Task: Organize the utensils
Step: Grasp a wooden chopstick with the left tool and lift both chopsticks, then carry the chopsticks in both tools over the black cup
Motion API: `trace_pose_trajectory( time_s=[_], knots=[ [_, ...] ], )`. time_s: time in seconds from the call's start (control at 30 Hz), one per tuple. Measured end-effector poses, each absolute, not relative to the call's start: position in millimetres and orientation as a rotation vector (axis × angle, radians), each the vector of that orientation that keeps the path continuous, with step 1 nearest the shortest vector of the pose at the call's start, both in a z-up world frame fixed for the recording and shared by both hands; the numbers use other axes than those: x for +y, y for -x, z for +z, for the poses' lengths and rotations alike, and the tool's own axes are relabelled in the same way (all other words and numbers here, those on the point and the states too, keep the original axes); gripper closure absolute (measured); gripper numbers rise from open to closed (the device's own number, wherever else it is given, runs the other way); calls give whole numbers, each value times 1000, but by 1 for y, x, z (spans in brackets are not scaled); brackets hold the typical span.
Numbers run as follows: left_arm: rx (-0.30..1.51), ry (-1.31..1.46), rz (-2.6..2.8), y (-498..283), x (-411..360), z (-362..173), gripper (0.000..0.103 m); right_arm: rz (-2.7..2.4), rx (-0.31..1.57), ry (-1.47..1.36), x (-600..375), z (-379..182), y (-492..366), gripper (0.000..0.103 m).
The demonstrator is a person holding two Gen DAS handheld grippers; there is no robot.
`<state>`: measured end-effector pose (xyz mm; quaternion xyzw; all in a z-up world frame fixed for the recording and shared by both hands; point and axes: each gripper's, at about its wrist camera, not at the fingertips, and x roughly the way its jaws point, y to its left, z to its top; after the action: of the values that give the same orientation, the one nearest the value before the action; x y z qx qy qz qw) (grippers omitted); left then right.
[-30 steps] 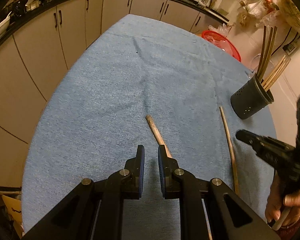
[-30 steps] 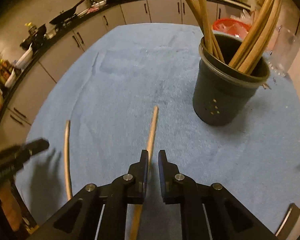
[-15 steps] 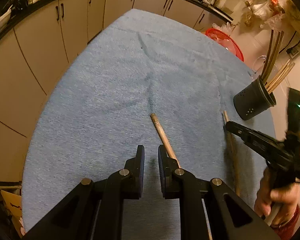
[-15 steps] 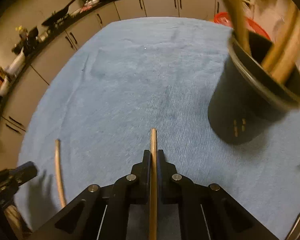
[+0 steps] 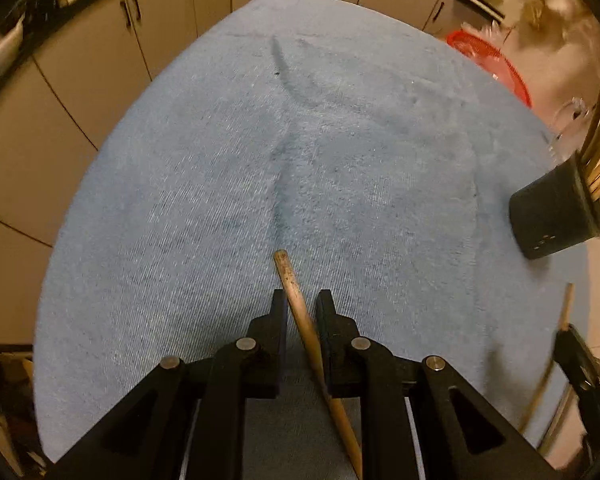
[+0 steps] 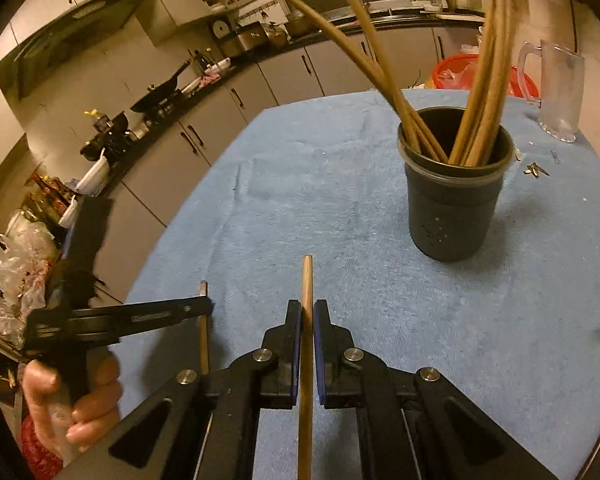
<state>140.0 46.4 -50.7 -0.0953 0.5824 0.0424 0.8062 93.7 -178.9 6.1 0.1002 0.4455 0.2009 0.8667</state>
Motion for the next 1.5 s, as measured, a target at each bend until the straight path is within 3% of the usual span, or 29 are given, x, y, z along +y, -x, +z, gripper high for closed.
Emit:
trace_pose_trajectory(
  time_s=[0.17,0.47,0.63,1.5],
  knots=[
    [1182,168,39,-131,29,-45,95,424,898,-236,-186,11,-87,97],
    [747,90,-133,-57,6,55,96,422,633,-236,-203,63,-50,97],
    [579,60,-150,-25,4,86,96,407,490,-229,-204,83,-26,97],
    [550,87,-177,-19,1,105,96,356,409,-232,-210,102,-8,97]
  ],
)
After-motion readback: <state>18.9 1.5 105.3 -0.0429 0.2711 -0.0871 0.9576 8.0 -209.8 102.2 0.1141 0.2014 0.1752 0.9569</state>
